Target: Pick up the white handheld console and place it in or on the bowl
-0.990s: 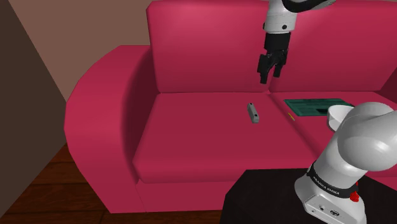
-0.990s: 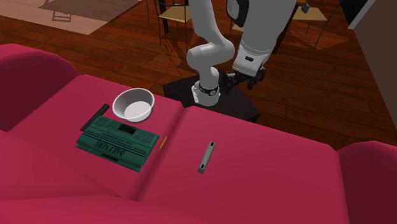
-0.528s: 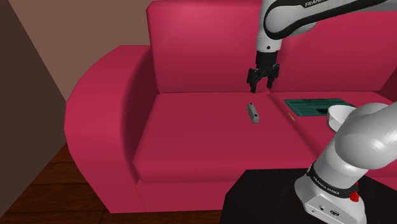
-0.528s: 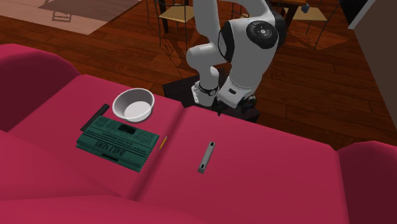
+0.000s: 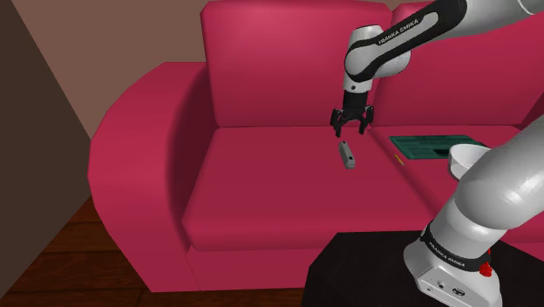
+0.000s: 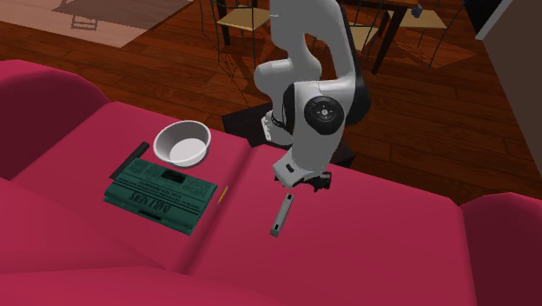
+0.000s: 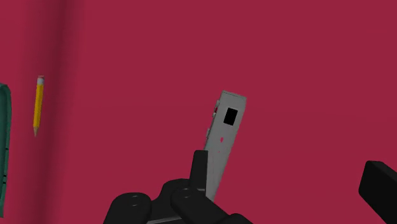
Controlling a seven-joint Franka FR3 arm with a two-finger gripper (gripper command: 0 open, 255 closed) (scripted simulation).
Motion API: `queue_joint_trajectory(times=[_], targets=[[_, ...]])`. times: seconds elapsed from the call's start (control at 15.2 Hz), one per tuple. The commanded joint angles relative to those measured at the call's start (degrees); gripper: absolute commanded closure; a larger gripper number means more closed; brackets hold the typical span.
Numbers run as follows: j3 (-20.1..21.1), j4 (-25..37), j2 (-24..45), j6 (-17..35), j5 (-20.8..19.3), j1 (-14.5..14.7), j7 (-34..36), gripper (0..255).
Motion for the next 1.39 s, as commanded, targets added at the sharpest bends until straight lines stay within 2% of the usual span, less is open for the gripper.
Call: queue_joint_trajectory(times=[0.0,0.4,0.92,1.32], targets=[[-0.8,0.2,3.2,3.2,0.4,-0.9,1.8,0],[-3.5,2.5,14.2,11.8,2.9,-3.3,5.1,0],[-3.4,0.4,18.6,18.1,4.5,-3.3,4.0,0],[-3.4,0.4,18.6,18.1,4.5,-3.3,4.0,0]])
